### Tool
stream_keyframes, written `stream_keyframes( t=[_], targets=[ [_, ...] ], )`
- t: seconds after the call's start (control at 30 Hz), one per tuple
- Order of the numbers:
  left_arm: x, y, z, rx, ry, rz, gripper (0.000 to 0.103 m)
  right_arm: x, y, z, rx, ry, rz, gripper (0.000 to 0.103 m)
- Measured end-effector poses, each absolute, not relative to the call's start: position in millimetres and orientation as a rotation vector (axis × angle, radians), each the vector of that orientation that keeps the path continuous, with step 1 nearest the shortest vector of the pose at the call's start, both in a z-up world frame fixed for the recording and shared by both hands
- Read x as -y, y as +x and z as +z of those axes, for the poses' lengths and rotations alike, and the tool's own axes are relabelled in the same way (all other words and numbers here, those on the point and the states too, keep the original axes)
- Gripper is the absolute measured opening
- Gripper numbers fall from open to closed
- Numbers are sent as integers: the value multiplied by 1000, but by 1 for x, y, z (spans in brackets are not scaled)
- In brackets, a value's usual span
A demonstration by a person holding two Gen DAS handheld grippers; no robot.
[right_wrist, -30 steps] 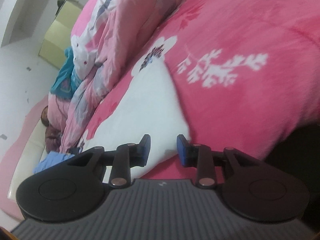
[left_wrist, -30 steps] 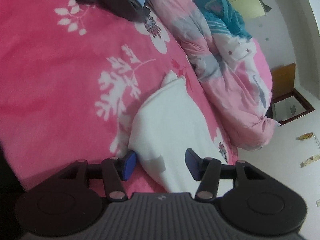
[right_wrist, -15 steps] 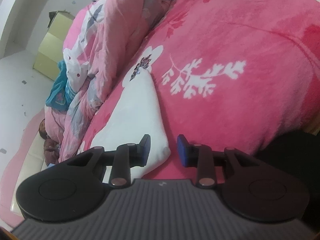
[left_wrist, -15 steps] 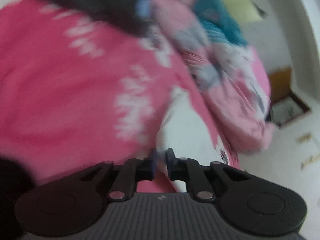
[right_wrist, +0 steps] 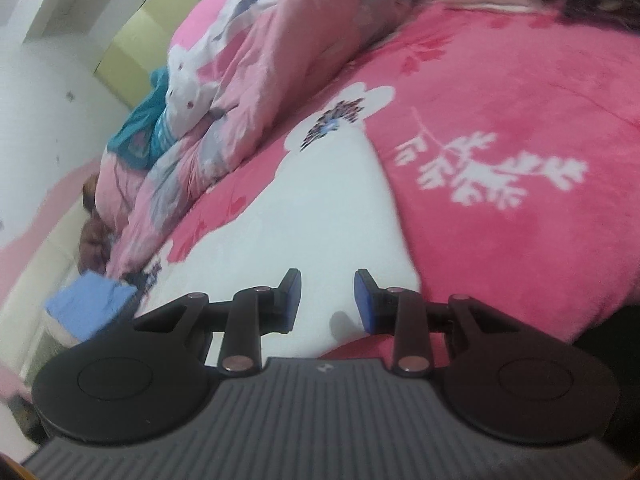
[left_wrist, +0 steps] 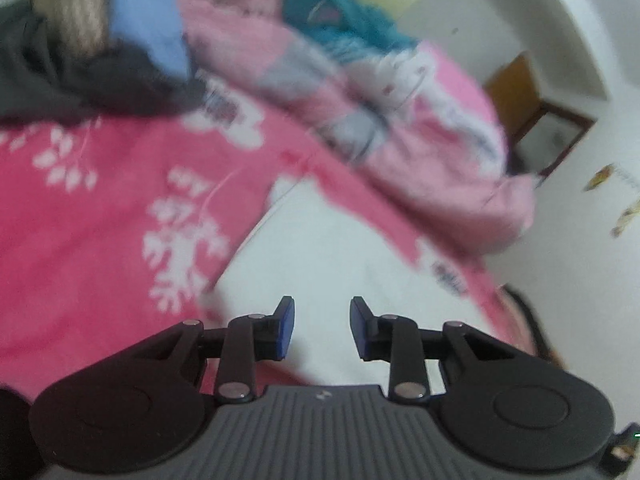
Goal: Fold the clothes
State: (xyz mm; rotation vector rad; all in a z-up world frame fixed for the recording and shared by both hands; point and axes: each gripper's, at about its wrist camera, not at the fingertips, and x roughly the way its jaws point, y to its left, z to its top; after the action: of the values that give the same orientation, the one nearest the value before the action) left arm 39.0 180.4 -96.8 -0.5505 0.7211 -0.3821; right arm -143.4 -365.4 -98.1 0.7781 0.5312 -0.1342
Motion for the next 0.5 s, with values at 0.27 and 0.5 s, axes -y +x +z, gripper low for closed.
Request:
stream_keyframes(
  t=[0.27, 0.5],
  targets=[
    [-188, 37, -108, -734, -501, -368, 19, 389, -166, -92, -553, 742, -337, 26],
    [-185, 37, -105, -739, -476, -349, 25, 323, -125, -71, -489, 469, -82, 24]
  ],
)
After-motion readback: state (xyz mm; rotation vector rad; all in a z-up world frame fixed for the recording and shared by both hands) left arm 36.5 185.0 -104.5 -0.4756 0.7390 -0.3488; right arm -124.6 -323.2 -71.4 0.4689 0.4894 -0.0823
